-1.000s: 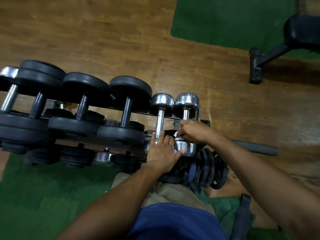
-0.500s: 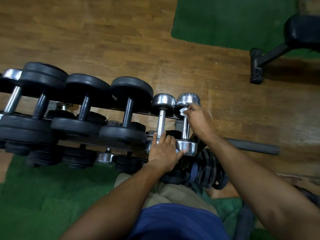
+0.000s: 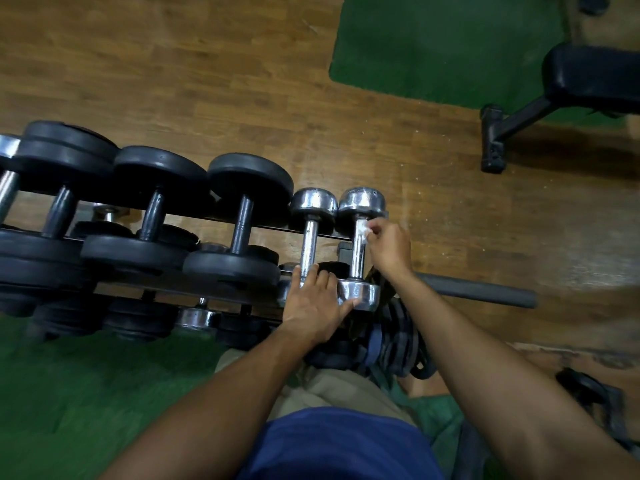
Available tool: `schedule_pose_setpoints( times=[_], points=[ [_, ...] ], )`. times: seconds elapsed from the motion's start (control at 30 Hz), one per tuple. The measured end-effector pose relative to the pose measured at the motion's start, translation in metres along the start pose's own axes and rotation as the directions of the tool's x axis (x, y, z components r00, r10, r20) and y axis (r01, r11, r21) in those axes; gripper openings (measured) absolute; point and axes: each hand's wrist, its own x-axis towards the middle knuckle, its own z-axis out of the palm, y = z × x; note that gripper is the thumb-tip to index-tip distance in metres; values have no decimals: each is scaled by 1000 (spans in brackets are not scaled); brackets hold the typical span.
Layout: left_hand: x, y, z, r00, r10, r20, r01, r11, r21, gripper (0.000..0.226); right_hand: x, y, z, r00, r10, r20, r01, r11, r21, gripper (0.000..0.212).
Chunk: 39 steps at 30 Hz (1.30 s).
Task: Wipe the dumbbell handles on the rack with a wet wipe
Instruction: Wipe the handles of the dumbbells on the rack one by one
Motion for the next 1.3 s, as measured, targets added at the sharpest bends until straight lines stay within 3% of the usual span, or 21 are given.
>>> schedule_pose_setpoints(
  times=[0.17, 0.27, 0.4, 0.6, 0.73, 0.87, 1.03, 1.1, 1.17, 1.2, 1.27, 1.3],
  points=[
    [1, -1, 2, 1000, -1, -13, 1, 1000, 5, 87, 15, -4, 8, 993, 117, -33, -112, 984, 138, 13],
    [0, 0, 1, 1000, 1, -22, -1, 1000, 0, 86, 3, 8, 4, 976, 189, 106, -200, 974, 110, 15],
    [-1, -1, 2, 999, 12, -50, -11, 1000, 16, 84, -14, 28, 3, 894, 259, 365, -304, 950, 71, 16],
    [0, -2, 2, 997, 21, -75, -20, 1000, 12, 82, -16, 36, 6, 863, 254, 436, -278, 960, -9, 10],
    [-4, -5, 1, 994, 14, -106, -22, 997, -78, 83, -18, 31, 4, 842, 255, 475, -258, 964, -60, 11],
    [-16, -4, 0, 988, -8, -157, -19, 985, -170, 67, -13, 25, 11, 848, 279, 451, -334, 942, 45, 22],
    [-29, 1, 1, 986, -3, -166, -38, 970, -239, 68, 3, 8, 17, 894, 376, 243, -435, 857, 275, 26],
    [-30, 0, 4, 984, 4, -181, -51, 966, -255, 69, 6, -2, 7, 938, 323, 126, -343, 914, 214, 28],
    [-32, -1, 6, 980, 11, -200, -68, 958, -280, 68, 4, -12, -4, 997, 78, -2, -78, 996, -45, 27],
    [-33, -2, 6, 978, 14, -208, -75, 954, -290, 68, 3, -15, -9, 994, -109, -30, 100, 971, -215, 26],
    [-35, -2, 6, 976, 14, -219, -83, 947, -311, 67, 3, -20, -12, 899, -436, 33, 387, 758, -525, 23],
    [-35, -2, 6, 975, 14, -222, -86, 943, -320, 66, 5, -22, -11, 845, -523, 109, 468, 626, -624, 22]
  ],
)
